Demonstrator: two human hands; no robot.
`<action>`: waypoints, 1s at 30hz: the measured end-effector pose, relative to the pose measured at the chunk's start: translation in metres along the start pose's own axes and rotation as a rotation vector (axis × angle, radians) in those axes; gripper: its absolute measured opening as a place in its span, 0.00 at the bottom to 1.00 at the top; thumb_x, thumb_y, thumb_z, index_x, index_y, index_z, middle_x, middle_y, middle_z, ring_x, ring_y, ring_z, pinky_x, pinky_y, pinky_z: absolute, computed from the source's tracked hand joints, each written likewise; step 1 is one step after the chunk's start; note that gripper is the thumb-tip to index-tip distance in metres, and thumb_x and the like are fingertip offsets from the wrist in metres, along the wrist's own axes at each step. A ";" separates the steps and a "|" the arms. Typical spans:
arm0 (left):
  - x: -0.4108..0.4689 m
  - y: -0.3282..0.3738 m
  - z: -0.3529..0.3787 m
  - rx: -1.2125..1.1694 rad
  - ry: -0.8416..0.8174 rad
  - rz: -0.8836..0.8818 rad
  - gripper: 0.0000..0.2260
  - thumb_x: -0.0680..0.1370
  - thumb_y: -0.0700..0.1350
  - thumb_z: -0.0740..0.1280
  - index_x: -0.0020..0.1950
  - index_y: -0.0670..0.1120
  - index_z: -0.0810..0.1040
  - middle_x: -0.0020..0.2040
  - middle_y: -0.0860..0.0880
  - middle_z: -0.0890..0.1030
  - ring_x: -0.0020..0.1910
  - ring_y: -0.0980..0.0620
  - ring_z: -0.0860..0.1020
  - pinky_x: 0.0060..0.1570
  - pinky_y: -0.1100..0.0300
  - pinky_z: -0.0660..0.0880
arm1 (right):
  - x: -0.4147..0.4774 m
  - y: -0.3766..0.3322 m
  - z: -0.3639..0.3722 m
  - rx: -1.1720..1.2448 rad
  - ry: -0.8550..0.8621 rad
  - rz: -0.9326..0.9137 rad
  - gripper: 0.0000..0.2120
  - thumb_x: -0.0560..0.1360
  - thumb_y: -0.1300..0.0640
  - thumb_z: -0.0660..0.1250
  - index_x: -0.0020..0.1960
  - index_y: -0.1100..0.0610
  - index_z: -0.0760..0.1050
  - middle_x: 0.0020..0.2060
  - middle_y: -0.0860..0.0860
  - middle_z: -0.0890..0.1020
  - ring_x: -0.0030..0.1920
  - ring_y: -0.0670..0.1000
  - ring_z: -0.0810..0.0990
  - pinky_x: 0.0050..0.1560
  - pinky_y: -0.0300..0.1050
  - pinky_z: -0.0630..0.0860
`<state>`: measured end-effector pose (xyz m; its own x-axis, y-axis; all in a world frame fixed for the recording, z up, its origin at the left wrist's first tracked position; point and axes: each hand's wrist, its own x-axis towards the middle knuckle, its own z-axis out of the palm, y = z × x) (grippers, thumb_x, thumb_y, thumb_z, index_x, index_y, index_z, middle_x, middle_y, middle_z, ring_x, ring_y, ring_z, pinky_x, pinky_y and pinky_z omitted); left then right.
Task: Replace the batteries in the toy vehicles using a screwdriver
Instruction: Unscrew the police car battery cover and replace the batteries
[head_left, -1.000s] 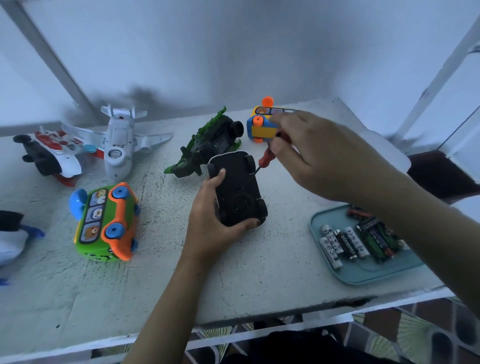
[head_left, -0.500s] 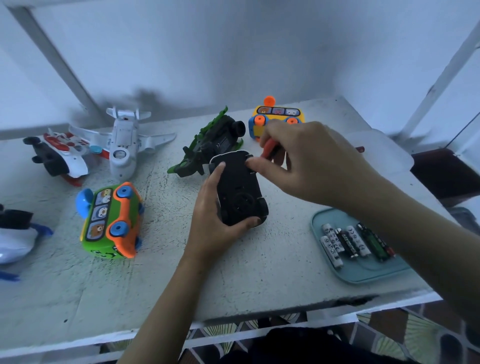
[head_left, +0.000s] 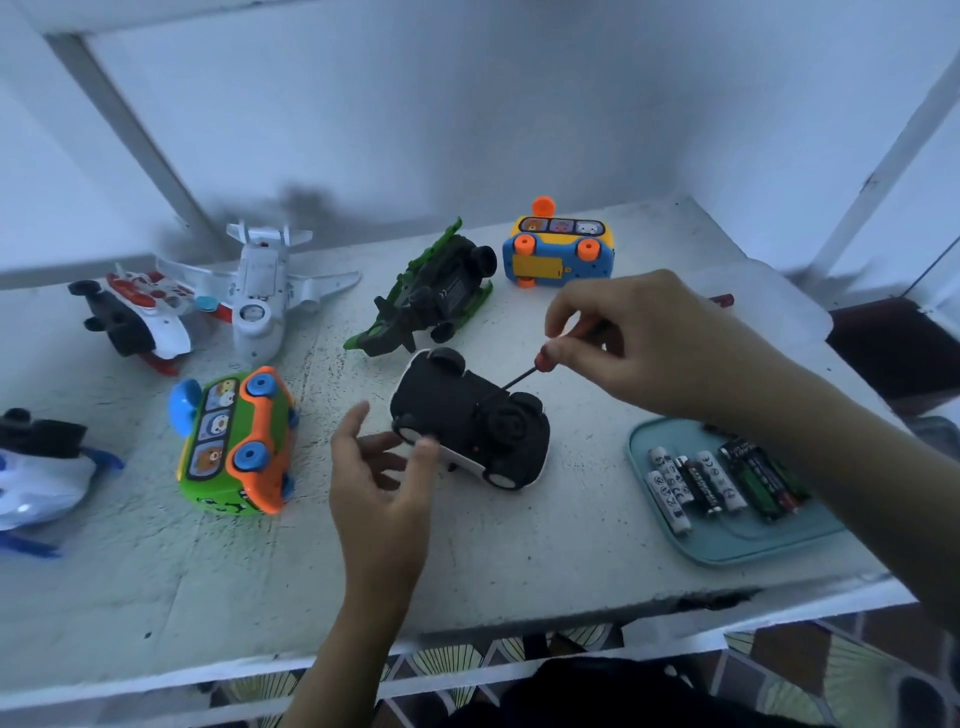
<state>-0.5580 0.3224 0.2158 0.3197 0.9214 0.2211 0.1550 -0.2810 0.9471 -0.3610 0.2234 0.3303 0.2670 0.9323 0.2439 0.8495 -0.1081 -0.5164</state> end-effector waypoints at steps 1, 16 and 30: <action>-0.001 -0.002 -0.004 -0.005 0.027 0.041 0.22 0.70 0.58 0.66 0.61 0.51 0.73 0.43 0.53 0.80 0.38 0.60 0.77 0.37 0.66 0.74 | 0.000 0.000 0.000 0.042 -0.008 0.015 0.06 0.75 0.54 0.69 0.42 0.54 0.74 0.31 0.38 0.81 0.31 0.33 0.76 0.33 0.29 0.67; 0.030 -0.007 -0.004 -0.159 -0.425 0.035 0.52 0.57 0.58 0.81 0.75 0.47 0.61 0.65 0.58 0.76 0.64 0.57 0.75 0.61 0.60 0.75 | 0.009 0.006 -0.007 -0.043 0.029 -0.118 0.06 0.70 0.58 0.75 0.46 0.57 0.81 0.33 0.35 0.75 0.39 0.33 0.75 0.41 0.23 0.66; 0.021 -0.011 -0.001 -0.070 -0.279 0.107 0.48 0.58 0.61 0.79 0.73 0.50 0.64 0.66 0.53 0.74 0.64 0.54 0.75 0.63 0.48 0.74 | 0.009 -0.002 0.022 0.434 0.213 -0.070 0.13 0.77 0.67 0.65 0.54 0.55 0.64 0.40 0.57 0.80 0.40 0.44 0.84 0.47 0.38 0.79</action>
<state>-0.5536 0.3453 0.2105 0.5769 0.7754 0.2567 0.0450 -0.3440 0.9379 -0.3706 0.2393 0.3152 0.3415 0.8357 0.4300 0.6131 0.1487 -0.7759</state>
